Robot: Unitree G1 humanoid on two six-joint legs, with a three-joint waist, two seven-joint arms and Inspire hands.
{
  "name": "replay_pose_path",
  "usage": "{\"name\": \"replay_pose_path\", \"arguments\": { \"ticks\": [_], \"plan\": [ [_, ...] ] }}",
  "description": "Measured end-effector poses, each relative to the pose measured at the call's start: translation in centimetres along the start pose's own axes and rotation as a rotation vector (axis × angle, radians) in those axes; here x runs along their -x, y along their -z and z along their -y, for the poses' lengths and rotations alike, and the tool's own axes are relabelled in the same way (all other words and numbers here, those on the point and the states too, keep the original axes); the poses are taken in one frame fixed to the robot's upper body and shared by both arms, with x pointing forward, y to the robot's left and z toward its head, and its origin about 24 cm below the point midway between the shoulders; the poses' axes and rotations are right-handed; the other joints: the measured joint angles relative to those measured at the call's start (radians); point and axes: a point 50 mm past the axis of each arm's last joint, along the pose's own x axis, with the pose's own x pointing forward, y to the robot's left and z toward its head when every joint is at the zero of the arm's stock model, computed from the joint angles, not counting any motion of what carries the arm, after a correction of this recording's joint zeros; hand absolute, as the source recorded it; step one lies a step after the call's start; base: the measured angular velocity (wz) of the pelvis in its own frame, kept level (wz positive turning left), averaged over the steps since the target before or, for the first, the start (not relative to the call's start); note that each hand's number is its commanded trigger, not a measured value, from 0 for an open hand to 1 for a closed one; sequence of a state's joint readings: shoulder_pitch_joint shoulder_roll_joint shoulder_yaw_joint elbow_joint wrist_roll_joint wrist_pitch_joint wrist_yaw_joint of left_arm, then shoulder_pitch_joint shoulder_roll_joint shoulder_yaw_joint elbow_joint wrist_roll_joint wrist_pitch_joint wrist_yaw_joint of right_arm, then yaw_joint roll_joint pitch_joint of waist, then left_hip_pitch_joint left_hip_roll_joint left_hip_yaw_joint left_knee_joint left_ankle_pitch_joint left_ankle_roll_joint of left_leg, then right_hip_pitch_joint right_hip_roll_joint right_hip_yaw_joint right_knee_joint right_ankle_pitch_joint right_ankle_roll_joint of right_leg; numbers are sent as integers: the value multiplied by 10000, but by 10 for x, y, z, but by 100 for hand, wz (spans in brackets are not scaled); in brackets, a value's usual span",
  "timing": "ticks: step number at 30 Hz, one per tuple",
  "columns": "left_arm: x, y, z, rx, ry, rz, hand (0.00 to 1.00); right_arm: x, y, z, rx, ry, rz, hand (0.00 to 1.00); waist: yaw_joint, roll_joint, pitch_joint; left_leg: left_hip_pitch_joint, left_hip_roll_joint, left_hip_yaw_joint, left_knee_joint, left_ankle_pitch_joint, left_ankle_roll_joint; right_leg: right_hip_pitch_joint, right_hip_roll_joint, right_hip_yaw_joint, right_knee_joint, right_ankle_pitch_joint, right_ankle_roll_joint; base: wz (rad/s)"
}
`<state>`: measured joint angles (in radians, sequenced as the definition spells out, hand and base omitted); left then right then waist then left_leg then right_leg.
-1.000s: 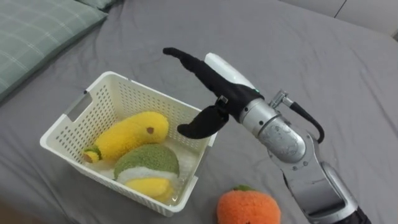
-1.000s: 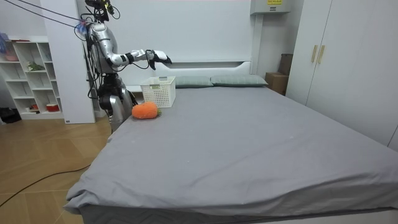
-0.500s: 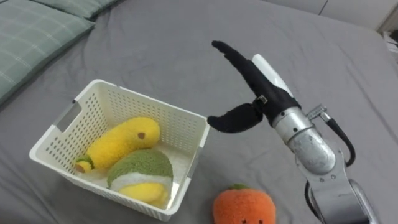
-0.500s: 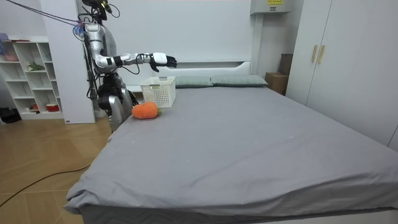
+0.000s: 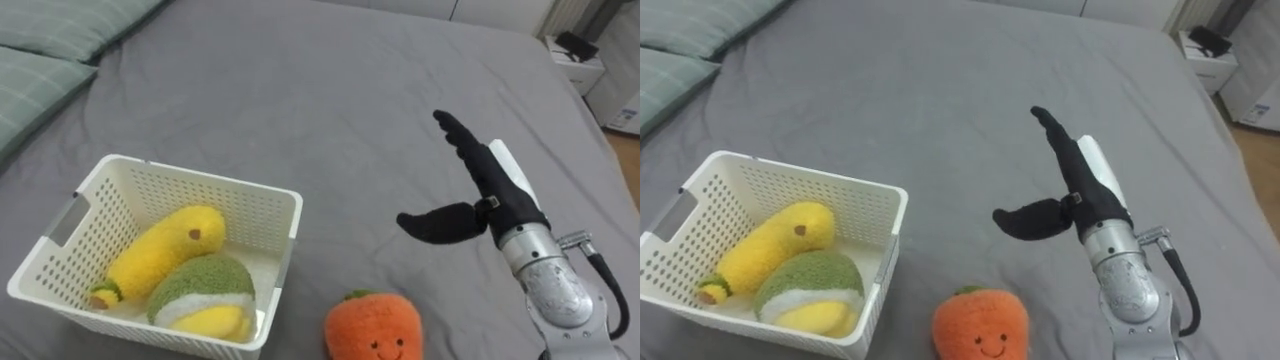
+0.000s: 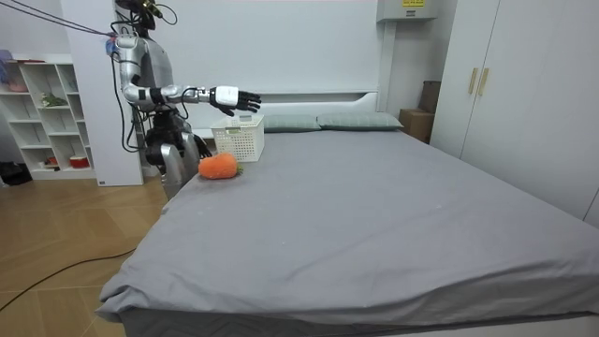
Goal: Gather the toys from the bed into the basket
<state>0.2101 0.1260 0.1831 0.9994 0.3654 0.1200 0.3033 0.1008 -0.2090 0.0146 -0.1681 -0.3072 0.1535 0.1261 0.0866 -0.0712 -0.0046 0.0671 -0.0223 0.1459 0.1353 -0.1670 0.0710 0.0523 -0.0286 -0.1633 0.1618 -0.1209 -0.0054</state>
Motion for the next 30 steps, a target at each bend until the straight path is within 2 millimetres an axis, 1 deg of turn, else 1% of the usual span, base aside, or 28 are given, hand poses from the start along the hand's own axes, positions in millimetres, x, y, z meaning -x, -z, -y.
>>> {"name": "replay_pose_path", "arguments": {
  "ticks": [3, 8, 11, 14, 16, 22, 27, 30],
  "plan": [
    [0, 1, 0, -35, 11, -26, 0, 2, 3, 0, -87, 81, -129, 0, -31, -57, 29, -16, -1, 7, 10, -5, 7, -27, -5, -2, 43, -3, 5, 0],
    [0, -2, -2, 28, -61, 115, 0, 6, 8, -2, -229, 45, -316, 0, -36, -78, 25, -19, -12, 10, 12, -29, 27, -31, -16, -5, 19, -19, 30, 0],
    [0, -5, -4, 95, -164, 291, 0, 8, 16, -5, -253, -27, -612, 0, -40, -87, 18, -4, -20, 10, 9, -28, 29, -4, -15, -9, -25, -19, 32, 0],
    [0, -5, -5, 117, -185, 330, 0, 9, 32, -10, -312, -228, -1299, 0, -46, -95, 15, -14, -20, 7, -1, -31, 32, 0, -12, -14, -53, -18, 33, 0],
    [0, -5, -5, 124, -202, 350, 0, 12, 43, -14, -338, -362, -1757, 0, -48, -70, 31, -29, -20, -1, -5, -40, 33, 0, -14, -31, -78, -18, 34, 0],
    [1, -7, -4, 165, -179, 385, 0, 17, 62, -26, -521, -690, -2629, 0, 3, 5, 67, -36, -16, -17, -25, -54, 28, -3, -11, -46, -90, -20, 37, 0],
    [1, -8, -2, 199, -131, 393, 0, 18, 67, -35, -449, -987, -2875, 0, -1, 78, 69, -37, -17, -19, -22, -61, 32, -7, -14, -51, -90, -22, 41, 0],
    [1, -9, -1, 204, -85, 394, 0, 19, 68, -40, 179, -1255, -2962, 0, -10, 69, 58, -71, -24, -79, -20, -62, 33, -8, -17, -79, -90, -27, 47, 5]
  ]
}}
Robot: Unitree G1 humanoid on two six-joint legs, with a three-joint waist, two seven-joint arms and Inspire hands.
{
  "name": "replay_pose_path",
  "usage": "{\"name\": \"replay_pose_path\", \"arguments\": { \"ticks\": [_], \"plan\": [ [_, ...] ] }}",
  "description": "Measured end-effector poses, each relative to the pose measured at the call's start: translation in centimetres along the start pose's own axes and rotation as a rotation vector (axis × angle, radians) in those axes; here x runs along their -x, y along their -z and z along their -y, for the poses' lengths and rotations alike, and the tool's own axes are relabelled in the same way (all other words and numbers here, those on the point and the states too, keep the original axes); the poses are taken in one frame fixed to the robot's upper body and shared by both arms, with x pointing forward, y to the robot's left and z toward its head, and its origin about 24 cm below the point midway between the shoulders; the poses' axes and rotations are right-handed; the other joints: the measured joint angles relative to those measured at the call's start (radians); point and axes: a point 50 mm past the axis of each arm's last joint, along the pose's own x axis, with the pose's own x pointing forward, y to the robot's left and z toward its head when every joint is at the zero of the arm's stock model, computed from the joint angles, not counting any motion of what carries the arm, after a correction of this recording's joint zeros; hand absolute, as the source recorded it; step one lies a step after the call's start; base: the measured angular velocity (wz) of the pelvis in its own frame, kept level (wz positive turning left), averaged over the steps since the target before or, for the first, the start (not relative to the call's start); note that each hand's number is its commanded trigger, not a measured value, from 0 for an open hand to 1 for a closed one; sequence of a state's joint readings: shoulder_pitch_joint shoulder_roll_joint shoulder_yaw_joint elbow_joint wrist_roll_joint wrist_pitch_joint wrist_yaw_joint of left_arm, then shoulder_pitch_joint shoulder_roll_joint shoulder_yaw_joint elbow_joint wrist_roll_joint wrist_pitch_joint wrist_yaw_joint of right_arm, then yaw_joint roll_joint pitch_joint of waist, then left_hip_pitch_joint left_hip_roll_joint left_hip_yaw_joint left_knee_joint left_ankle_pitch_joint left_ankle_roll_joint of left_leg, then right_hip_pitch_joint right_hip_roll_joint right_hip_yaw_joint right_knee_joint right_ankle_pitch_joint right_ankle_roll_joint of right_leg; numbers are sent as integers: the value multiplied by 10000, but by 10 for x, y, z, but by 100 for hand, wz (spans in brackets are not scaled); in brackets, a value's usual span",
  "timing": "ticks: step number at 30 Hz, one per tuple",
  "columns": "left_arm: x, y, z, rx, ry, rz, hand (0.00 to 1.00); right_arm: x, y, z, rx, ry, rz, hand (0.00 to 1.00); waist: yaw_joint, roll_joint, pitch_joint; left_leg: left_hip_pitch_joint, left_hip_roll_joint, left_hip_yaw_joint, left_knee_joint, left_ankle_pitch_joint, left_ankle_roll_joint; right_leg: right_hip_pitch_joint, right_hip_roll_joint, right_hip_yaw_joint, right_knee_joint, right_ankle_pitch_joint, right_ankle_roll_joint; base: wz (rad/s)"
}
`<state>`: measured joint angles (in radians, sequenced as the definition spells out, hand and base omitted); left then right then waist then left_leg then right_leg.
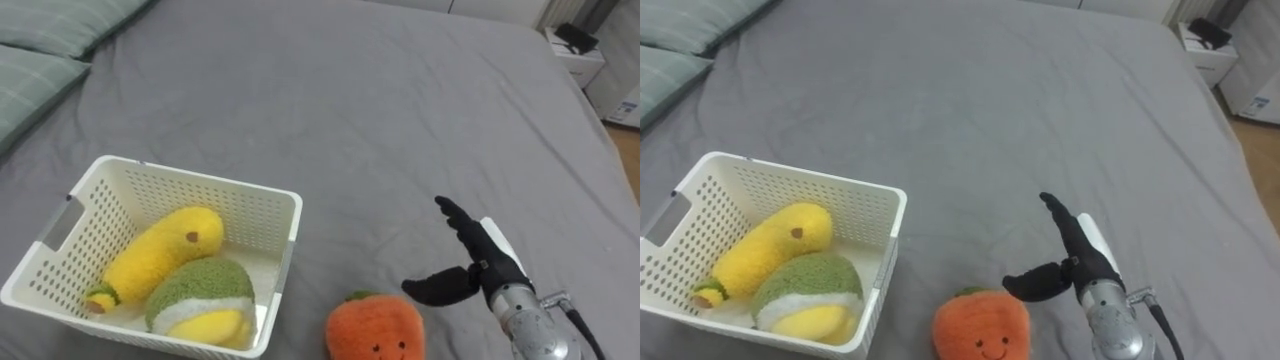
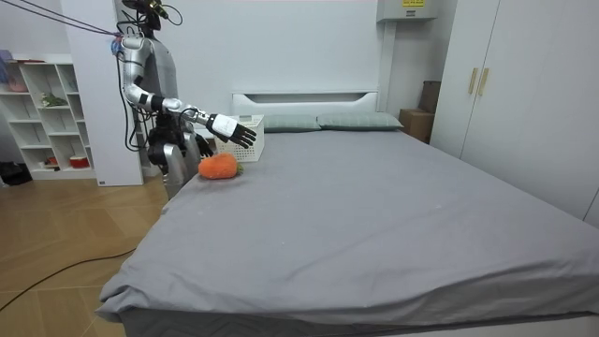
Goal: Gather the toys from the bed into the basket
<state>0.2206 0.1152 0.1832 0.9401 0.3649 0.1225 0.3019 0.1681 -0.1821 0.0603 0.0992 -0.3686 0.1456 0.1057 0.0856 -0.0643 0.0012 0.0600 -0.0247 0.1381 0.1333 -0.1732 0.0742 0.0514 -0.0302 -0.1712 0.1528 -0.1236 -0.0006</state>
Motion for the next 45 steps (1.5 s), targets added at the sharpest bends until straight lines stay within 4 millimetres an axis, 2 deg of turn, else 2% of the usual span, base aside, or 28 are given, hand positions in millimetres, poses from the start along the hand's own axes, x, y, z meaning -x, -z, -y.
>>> {"name": "replay_pose_path", "arguments": {
  "ticks": [3, 8, 15, 20, 23, 25, 26, 28, 29, 30, 32, 35, 37, 39, 45],
  "plan": [
    [0, -1, 0, 12, 19, 22, 0, 0, 2, -5, 417, -268, -127, 0, 40, -9, -7, -13, -2, -18, 1, -4, -2, -6, 0, 5, -4, -4, 4, 1],
    [0, -2, 3, -38, 96, 69, 0, 0, 13, -28, 774, -1551, -644, 0, 58, -86, -52, 5, -7, -23, 14, -4, 0, 3, 5, 22, -1, -4, 4, 0],
    [1, -3, 4, -125, 184, 138, 0, 2, 12, -44, 1156, -2577, -627, 0, 74, -107, -29, -5, -14, -48, 14, -8, 5, 15, -8, -26, 5, -4, 5, 0],
    [1, -4, 5, -230, 227, 195, 0, 3, 20, -51, 1183, -3075, -976, 0, 131, -149, -7, -55, -23, -55, 19, -24, 20, -2, -13, -20, 6, -7, 10, 0],
    [1, -4, 5, -248, 228, 228, 0, 3, 21, -51, 1357, -3160, -1096, 0, 251, -225, 42, -80, -24, -56, 23, -27, 18, -24, -10, -16, -3, -8, 12, 0],
    [2, -5, 6, -366, 278, 280, 0, 3, 21, -51, 1591, -3131, -1116, 2, 313, -291, 36, -138, -24, -77, 28, -28, 17, -66, -9, -27, -8, -8, 11, 0],
    [2, -5, 6, -375, 280, 282, 0, 3, 21, -51, 1592, -3140, -1118, 14, 319, -313, 28, -153, -24, -73, 26, -27, 17, -89, -9, -16, -6, -7, 11, 0],
    [2, 0, 6, -417, 268, 179, 0, 4, 21, -52, 1577, -3353, -1135, 29, 360, -386, -1, -228, -20, -57, 33, -25, 17, -186, -2, 35, -6, -7, 11, 0],
    [2, 0, 5, -429, 260, 174, 0, 4, 22, -53, 1568, -3409, -1152, 42, 360, -399, -7, -227, -19, -54, 31, -25, 17, -190, 0, 35, -11, -7, 11, 0],
    [2, 2, 5, -448, 255, 124, 0, 5, 23, -54, 1546, -3485, -1197, 50, 361, -417, -15, -220, -16, -53, 28, -26, 17, -190, 3, 35, -15, -7, 11, 0],
    [3, 4, 5, -464, 261, 72, 0, 6, 24, -55, 1516, -3572, -1258, 70, 361, -439, -3, -216, -16, -54, 26, -26, 17, -195, 5, 38, -18, -7, 11, 0],
    [3, 9, 5, -552, 228, -88, 0, 5, 26, -56, 1480, -3580, -1349, 80, 417, -486, 4, -229, -11, -67, 18, -26, 17, -207, 10, 21, -26, -7, 11, 0],
    [3, 11, 4, -581, 79, -166, 0, 5, 29, -57, 1471, -3540, -1502, 82, 494, -556, -16, -317, -9, -68, 20, -26, 15, -291, 14, -14, -26, -7, 11, 0],
    [3, 13, 4, -615, 73, -237, 0, 5, 33, -58, 1462, -3563, -1632, 85, 568, -594, -3, -366, -8, -63, 31, -25, 15, -340, 14, -12, -27, -6, 10, 0],
    [4, 19, 3, -686, 61, -407, 0, 8, 40, -67, 1519, -3954, -1951, 92, 603, -602, -9, -578, -8, -65, 92, -26, 15, -532, 6, -42, -22, -6, 9, 0]
  ]
}}
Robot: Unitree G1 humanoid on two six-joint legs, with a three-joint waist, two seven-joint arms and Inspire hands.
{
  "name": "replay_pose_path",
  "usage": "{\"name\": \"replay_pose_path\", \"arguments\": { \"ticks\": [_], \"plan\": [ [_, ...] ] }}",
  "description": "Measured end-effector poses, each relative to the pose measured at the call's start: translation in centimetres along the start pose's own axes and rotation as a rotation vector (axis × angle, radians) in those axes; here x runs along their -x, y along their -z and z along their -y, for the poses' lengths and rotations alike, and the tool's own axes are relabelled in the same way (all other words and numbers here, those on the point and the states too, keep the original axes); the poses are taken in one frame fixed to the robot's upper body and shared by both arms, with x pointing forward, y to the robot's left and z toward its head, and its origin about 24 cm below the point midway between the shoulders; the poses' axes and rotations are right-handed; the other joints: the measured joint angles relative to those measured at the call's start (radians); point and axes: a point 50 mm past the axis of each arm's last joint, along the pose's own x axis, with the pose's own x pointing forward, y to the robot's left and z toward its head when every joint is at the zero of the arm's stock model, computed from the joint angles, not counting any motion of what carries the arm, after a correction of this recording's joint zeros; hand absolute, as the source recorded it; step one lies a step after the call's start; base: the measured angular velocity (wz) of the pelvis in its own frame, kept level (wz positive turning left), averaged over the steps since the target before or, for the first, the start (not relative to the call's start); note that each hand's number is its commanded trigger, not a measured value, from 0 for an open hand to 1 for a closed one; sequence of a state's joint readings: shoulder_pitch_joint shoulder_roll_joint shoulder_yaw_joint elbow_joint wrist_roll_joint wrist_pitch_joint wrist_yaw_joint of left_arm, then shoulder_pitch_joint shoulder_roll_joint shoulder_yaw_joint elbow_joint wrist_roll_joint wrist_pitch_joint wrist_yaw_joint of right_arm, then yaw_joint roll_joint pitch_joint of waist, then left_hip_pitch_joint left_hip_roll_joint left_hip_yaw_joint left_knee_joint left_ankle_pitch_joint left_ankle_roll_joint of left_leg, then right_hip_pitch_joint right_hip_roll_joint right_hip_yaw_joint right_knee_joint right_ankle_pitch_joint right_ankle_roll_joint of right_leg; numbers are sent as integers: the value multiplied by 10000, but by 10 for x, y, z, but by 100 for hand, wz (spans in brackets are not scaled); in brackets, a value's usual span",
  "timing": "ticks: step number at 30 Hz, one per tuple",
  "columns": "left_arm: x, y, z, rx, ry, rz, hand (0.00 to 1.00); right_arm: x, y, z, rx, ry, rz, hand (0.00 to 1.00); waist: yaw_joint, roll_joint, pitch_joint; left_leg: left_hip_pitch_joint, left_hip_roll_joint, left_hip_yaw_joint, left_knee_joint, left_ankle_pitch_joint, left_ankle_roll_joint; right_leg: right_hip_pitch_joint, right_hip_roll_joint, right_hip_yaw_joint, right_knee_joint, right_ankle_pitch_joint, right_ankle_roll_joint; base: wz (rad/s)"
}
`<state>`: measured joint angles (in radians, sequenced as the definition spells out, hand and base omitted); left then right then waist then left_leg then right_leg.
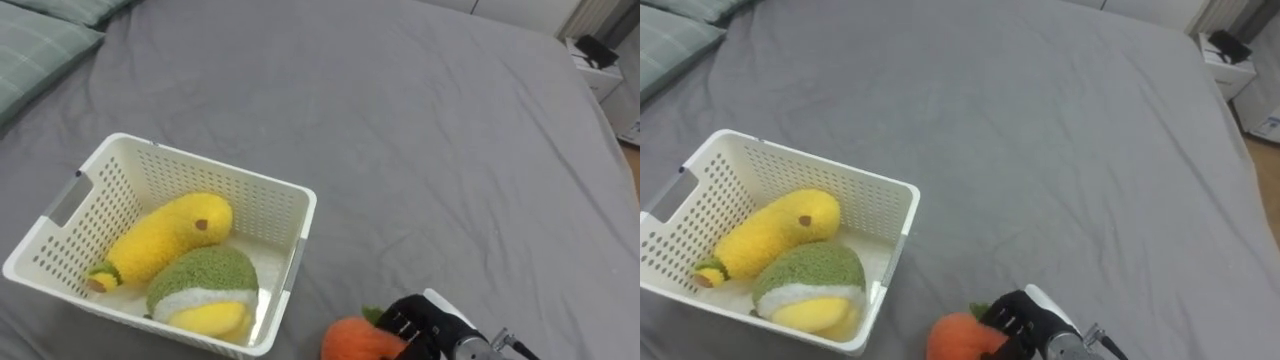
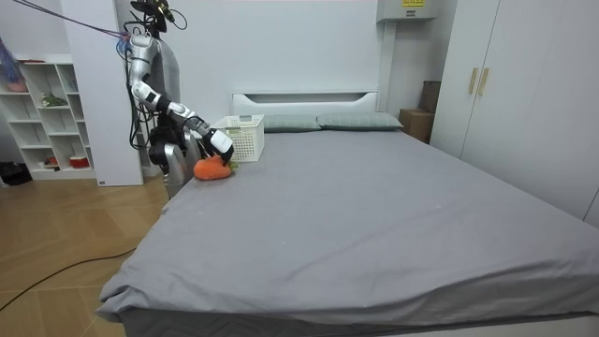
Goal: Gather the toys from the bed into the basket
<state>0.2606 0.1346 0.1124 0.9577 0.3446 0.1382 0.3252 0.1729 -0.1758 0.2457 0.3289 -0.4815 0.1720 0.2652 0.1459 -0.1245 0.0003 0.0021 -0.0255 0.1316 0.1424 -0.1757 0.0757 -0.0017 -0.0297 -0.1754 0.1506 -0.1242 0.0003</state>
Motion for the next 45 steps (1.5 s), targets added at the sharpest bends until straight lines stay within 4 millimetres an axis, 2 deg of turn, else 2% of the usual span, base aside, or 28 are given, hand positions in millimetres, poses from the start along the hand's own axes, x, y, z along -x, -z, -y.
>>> {"name": "replay_pose_path", "arguments": {
  "ticks": [4, 15, 23, 26, 29, 31, 35, 37, 41, 45],
  "plan": [
    [0, -4, -1, -146, -9, 176, 0, -2, 1, -6, -24, -248, -55, 100, -28, 24, 10, -174, 4, -31, 78, 0, -1, -95, -7, -57, -1, 1, -1, 4],
    [-1, -4, -2, -152, -79, 193, 0, -1, 1, -9, -62, -367, 6, 100, -44, 96, 45, -352, -4, -122, 103, -2, -2, -182, -22, -144, 0, 4, -6, 2],
    [1, -1, -2, -168, -186, 100, 0, 0, -3, -7, 69, -603, 159, 100, -107, 168, 36, -257, -8, -167, 175, -1, 0, -110, -28, -184, -1, 3, -5, 1],
    [1, -2, -2, -120, -220, 184, 0, 2, -8, -1, 105, -371, 412, 100, -133, 237, 46, -104, -9, -162, 178, -1, 0, 15, -31, -153, -2, 3, -5, 0],
    [-1, -13, -3, 57, -278, 541, 0, 4, -13, 5, 517, -114, 564, 100, -166, 289, 67, 81, -9, -170, 164, -2, 0, 204, -36, -162, -2, 3, -5, 0],
    [-2, -19, -6, 276, -369, 775, 0, 8, -19, 17, 926, 325, 854, 100, -180, 303, 78, 174, -15, -169, 168, -1, 1, 287, -43, -162, 19, 2, -4, 0],
    [-4, -23, -9, 487, -509, 847, 0, 19, -32, 42, 1174, 1418, 1398, 100, -312, 254, 76, 270, -17, -167, 130, -2, 1, 403, -41, -147, 29, 1, -4, -1],
    [-5, -27, -11, 609, -570, 933, 0, 25, -36, 54, 1259, 1970, 1569, 100, -306, 165, 51, 277, -19, -155, 127, 1, 0, 398, -38, -132, 38, 2, -5, -2],
    [-4, -30, -12, 672, -580, 1075, 0, 33, -44, 67, 1409, 2657, 1881, 100, -312, 152, 45, 390, -21, -65, 133, 3, 4, 417, -34, -51, 39, 3, -4, -5],
    [-4, -31, -11, 706, -592, 1135, 0, 35, -52, 77, 1454, 3090, 2127, 100, -337, 201, 79, 553, -16, -36, 65, -4, 6, 550, -23, 33, 13, 3, -1, -2]
  ]
}}
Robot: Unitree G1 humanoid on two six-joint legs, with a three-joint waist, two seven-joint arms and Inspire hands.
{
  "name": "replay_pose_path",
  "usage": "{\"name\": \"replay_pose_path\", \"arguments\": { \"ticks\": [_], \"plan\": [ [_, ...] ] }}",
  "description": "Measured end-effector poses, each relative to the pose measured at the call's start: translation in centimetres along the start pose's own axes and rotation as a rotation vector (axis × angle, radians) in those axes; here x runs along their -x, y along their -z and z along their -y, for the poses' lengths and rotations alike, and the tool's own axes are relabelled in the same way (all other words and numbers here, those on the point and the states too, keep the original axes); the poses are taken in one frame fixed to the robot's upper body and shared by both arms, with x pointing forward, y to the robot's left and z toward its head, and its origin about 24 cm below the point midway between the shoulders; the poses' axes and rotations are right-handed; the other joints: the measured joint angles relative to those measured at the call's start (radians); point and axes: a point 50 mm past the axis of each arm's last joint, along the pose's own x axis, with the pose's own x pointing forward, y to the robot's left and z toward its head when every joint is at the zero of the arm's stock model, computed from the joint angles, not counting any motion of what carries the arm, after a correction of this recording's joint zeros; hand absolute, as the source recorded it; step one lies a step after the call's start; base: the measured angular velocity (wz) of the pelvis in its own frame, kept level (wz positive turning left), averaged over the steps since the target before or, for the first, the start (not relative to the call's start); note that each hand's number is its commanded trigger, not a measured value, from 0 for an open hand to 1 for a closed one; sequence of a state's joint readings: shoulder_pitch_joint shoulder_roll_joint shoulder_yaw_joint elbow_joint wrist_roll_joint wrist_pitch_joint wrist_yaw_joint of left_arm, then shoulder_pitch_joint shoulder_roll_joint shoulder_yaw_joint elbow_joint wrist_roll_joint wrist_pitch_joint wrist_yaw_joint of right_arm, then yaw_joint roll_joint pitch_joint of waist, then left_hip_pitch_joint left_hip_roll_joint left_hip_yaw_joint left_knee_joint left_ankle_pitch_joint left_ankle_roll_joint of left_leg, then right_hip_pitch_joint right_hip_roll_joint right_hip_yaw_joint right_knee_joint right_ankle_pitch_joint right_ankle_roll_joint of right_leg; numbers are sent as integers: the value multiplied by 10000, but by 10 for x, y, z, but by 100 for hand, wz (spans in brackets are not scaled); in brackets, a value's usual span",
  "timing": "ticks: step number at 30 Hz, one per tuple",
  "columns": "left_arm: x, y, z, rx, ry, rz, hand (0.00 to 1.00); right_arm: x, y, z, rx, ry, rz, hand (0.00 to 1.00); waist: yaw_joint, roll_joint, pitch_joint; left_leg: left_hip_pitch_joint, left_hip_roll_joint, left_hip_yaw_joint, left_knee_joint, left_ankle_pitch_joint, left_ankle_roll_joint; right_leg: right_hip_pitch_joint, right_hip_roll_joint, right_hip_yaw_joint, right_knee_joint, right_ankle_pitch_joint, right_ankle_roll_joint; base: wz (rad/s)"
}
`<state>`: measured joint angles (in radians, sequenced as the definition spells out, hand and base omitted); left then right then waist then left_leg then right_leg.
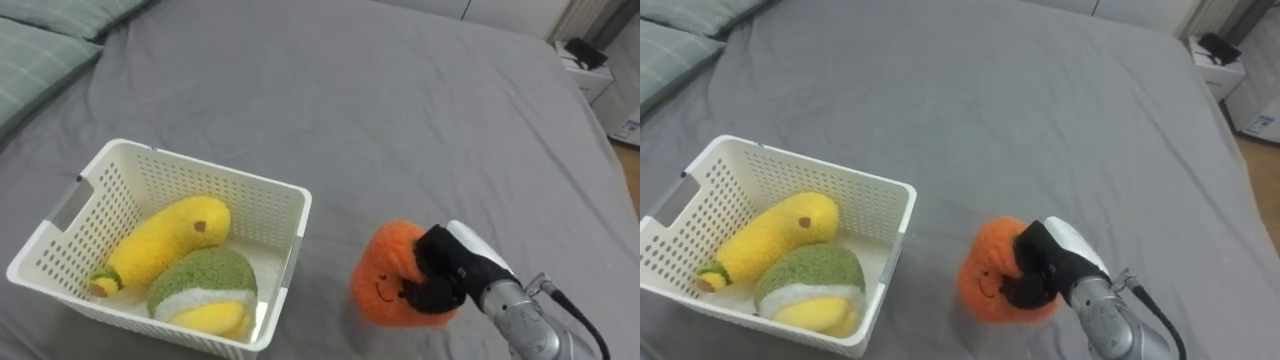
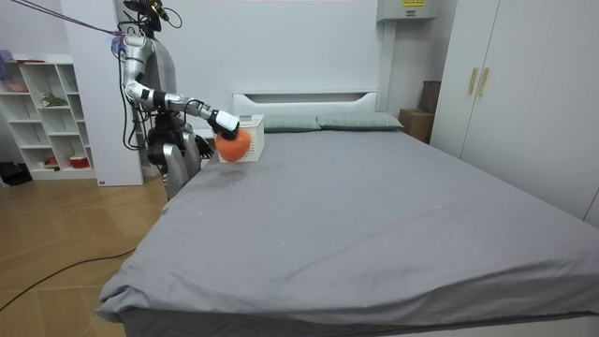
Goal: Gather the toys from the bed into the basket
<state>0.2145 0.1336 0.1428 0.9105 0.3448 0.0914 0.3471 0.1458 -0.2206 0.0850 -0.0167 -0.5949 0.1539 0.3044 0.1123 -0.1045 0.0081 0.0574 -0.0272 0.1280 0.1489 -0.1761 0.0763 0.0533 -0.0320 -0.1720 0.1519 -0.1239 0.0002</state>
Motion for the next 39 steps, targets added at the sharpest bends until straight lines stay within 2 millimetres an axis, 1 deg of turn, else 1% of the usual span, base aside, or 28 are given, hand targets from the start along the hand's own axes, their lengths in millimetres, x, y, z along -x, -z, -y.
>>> {"name": "replay_pose_path", "arguments": {
  "ticks": [3, 4, 5, 6, 8, 10, 14, 17, 20, 23, 25, 29, 30, 31, 33, 36, 39],
  "plan": [
    [0, 0, 1, 5, 12, 1, 0, -4, -7, 8, 68, 263, 234, 100, -14, 53, 39, -5, 0, 0, -9, 0, 0, -3, 1, 6, 0, 0, 0, 0],
    [0, 0, 1, 10, 6, 26, 0, -4, -9, 13, 52, 429, 323, 100, -6, 59, 43, -4, -1, 0, -27, 0, 0, -4, 1, 4, 0, -1, 1, 0],
    [0, -1, 0, 14, 0, 40, 0, -3, -10, 15, 57, 532, 386, 100, 11, 39, 30, 2, 0, 1, -43, 1, 0, -5, 1, 5, 0, -1, 1, 0],
    [0, 0, 0, 9, -42, 38, 0, -2, -14, 21, 88, 750, 558, 100, 26, 73, 51, 29, 0, 16, -49, 2, 0, -2, 6, 23, 3, -1, 1, -5],
    [1, 2, -1, -64, -209, 12, 0, -1, -21, 27, 128, 1034, 817, 100, 33, 79, 47, 66, 4, 45, -92, 3, -1, 2, 17, 69, 5, -2, 3, -5],
    [1, 4, -1, -169, -361, -27, 0, 0, -26, 30, 98, 1208, 1067, 100, 44, 69, 25, 105, 7, 59, -136, 7, -3, 8, 28, 87, 4, -3, 3, 0],
    [1, 5, -2, -155, -380, -70, 0, 2, -31, 34, -132, 1391, 1387, 100, 42, 51, 13, 125, 6, 59, -148, 5, 0, 17, 27, 87, 3, -3, 4, 0],
    [1, 6, -2, -151, -384, -77, 0, 1, -34, 36, -144, 1476, 1486, 100, 43, 61, 20, 143, 6, 58, -158, 3, 1, 29, 25, 88, 3, -4, 5, 0],
    [1, 5, -2, -142, -386, -68, 0, 3, -41, 41, -81, 1674, 1782, 100, 71, 50, 6, 103, 6, 57, -150, 4, 0, 6, 27, 111, 9, -6, 8, 0],
    [1, 4, -3, -243, -420, 3, 0, 7, -55, 50, 46, 2096, 2388, 100, 127, 63, 2, 90, 7, 63, -137, 5, -2, -11, 31, 127, 8, -6, 8, 0],
    [1, 4, -3, -305, -437, 49, 0, 10, -65, 56, -62, 2405, 2890, 100, 193, 42, -18, 96, 9, 57, -133, 5, -2, -2, 31, 61, 6, -6, 7, 0],
    [1, 2, -3, -260, -458, 137, 0, 8, -79, 65, -175, 2630, 3448, 100, 305, 14, -39, 96, 3, 59, -131, 6, -1, -13, 20, 46, 7, -5, 8, 0],
    [1, 0, -3, -261, -461, 182, 0, 7, -84, 69, -126, 2745, 3621, 100, 327, -9, -55, 95, 1, 60, -133, 6, -1, -16, 20, 46, 7, -5, 8, 0],
    [1, 0, -3, -371, -468, 232, 0, 7, -90, 72, -51, 2872, 3824, 100, 400, -8, -54, 97, 2, 62, -137, 6, -1, -16, 23, 46, 6, -6, 8, 0],
    [0, -1, -3, -448, -474, 294, 0, 8, -101, 75, 79, 2981, 4243, 100, 518, -20, -61, 88, 5, 52, -136, 6, -1, -14, 24, 34, -5, -5, 8, 0],
    [0, -5, -2, -581, -456, 448, 0, 7, -115, 76, 117, 3004, 4785, 100, 580, -18, -59, 79, 1, -6, -132, 6, -1, 25, 18, -34, -14, -5, 8, 6],
    [0, -9, 0, -700, -359, 608, 0, 6, -126, 69, 266, 2633, 5184, 100, 628, 6, -43, 82, -9, -97, -126, 7, 1, 69, 1, -145, -15, -5, 8, 11]
  ]
}}
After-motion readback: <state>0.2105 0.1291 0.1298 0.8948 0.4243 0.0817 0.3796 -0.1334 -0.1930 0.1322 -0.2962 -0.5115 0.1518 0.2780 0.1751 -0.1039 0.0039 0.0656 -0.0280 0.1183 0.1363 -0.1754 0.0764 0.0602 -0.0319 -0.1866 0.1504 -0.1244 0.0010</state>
